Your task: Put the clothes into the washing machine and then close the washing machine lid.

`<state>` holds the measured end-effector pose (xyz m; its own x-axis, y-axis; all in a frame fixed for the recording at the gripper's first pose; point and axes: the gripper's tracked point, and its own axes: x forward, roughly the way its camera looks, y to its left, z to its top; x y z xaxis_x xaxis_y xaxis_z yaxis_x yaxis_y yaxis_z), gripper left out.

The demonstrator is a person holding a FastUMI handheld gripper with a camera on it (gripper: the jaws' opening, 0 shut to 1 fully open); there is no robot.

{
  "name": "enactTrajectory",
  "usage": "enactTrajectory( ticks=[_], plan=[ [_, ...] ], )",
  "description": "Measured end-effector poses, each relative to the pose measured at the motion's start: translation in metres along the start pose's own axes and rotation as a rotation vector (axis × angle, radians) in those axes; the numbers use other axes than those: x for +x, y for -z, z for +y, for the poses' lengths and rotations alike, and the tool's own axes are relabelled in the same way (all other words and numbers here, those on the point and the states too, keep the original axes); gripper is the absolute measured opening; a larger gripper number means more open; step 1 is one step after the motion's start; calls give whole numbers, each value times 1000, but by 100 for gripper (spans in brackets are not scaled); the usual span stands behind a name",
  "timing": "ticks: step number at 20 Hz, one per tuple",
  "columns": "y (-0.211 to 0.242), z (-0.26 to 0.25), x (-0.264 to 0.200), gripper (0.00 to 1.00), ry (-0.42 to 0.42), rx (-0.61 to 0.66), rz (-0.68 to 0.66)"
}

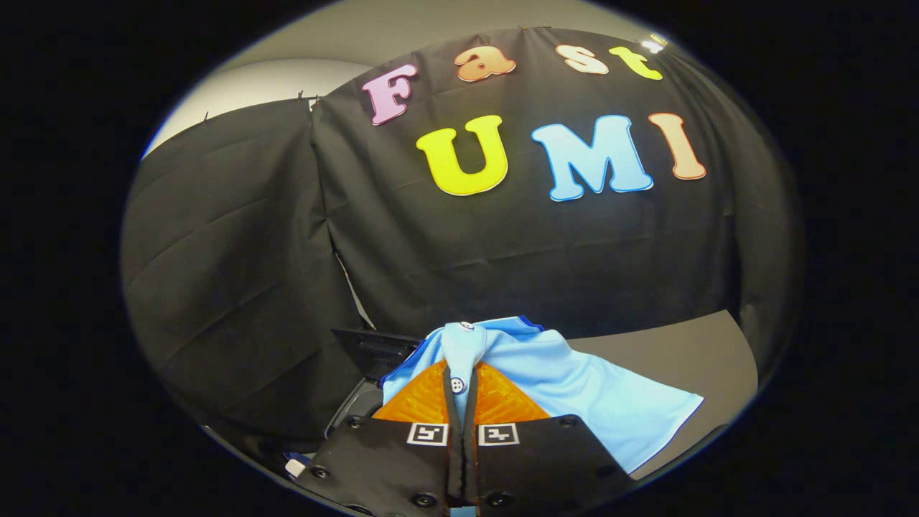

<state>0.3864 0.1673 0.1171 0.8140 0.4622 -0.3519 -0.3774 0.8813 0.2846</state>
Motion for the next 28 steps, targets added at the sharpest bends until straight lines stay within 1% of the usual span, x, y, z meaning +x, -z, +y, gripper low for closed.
enactTrajectory(
  ticks=[7,16,21,28],
  plan=[
    [-3,60,18,2,-63,-41,3],
    [6,128,50,2,-135,-76,30],
    [23,161,62,2,-181,-82,53],
    [46,189,85,2,-199,-93,92]
  ],
)
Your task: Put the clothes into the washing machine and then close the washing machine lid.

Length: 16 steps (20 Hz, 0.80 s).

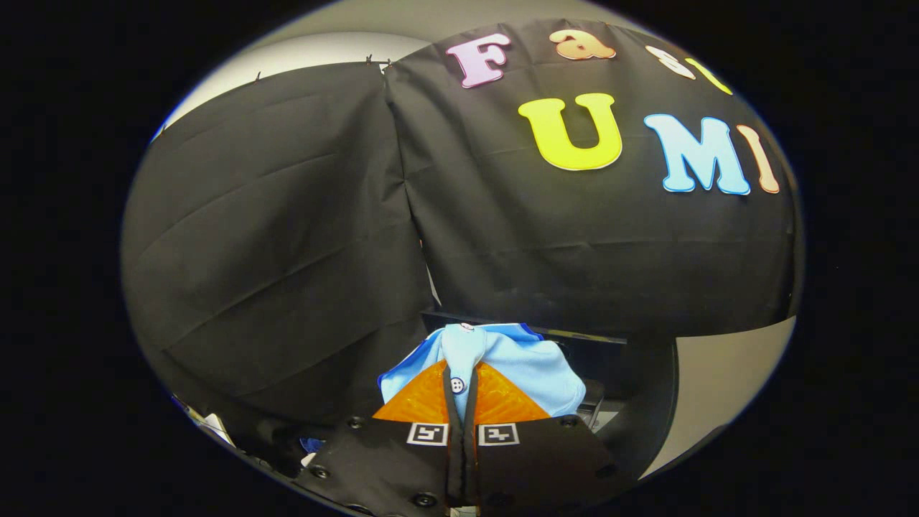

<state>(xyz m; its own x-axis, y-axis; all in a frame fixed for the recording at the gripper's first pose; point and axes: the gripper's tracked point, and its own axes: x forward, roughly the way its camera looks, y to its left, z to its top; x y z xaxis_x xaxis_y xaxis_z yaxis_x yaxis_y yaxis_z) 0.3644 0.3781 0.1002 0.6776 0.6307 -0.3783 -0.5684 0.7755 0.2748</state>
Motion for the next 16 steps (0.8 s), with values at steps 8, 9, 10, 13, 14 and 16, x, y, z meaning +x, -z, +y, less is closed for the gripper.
enactTrajectory(
  ticks=[8,9,10,13,14,16],
  plan=[
    [51,10,48,2,21,-1,89],
    [59,7,54,2,33,-9,102],
    [66,5,60,2,43,-15,116],
    [91,0,79,1,66,-17,160],
    [99,-2,84,2,75,-24,171],
    [114,-4,93,2,99,-42,188]
  ],
)
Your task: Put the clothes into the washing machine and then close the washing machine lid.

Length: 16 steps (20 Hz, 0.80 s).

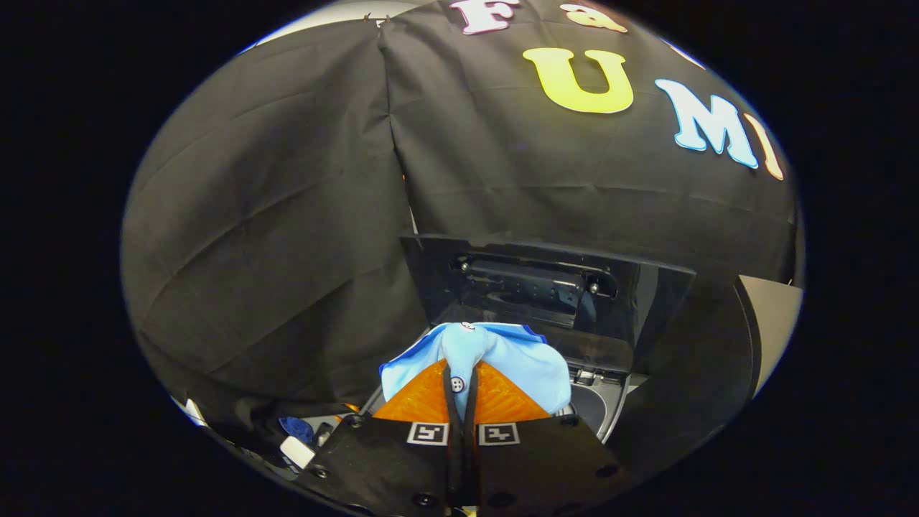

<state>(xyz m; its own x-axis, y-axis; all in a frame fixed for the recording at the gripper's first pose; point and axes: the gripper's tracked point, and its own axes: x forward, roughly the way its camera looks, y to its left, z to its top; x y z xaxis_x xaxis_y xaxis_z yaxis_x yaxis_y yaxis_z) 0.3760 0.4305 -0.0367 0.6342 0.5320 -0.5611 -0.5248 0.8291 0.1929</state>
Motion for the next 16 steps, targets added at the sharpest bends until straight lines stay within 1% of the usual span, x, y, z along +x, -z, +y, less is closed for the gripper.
enactTrajectory(
  ticks=[6,12,16],
  plan=[
    [32,-6,38,2,41,10,55],
    [70,-20,67,2,82,41,143],
    [90,-35,84,2,102,93,198]
  ],
)
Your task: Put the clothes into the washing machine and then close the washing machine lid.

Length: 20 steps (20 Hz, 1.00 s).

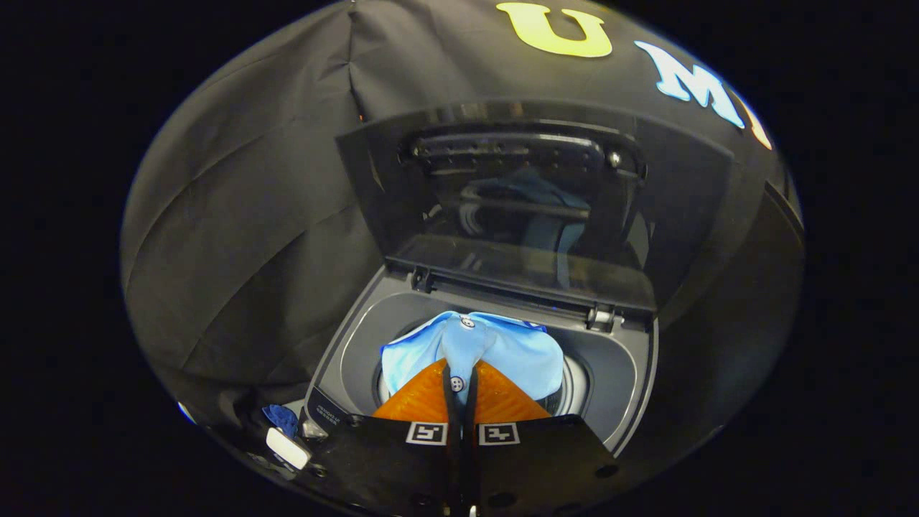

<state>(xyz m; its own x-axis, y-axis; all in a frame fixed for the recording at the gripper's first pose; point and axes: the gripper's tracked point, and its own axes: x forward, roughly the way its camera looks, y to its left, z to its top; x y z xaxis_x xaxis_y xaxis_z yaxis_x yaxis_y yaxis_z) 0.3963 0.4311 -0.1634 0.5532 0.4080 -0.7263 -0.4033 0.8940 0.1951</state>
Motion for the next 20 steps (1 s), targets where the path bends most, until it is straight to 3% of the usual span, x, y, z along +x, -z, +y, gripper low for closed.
enactTrajectory(
  ticks=[3,10,20],
  plan=[
    [11,-4,11,5,12,9,33],
    [18,-4,12,100,37,45,7],
    [-21,0,-14,99,70,23,-159]
  ],
)
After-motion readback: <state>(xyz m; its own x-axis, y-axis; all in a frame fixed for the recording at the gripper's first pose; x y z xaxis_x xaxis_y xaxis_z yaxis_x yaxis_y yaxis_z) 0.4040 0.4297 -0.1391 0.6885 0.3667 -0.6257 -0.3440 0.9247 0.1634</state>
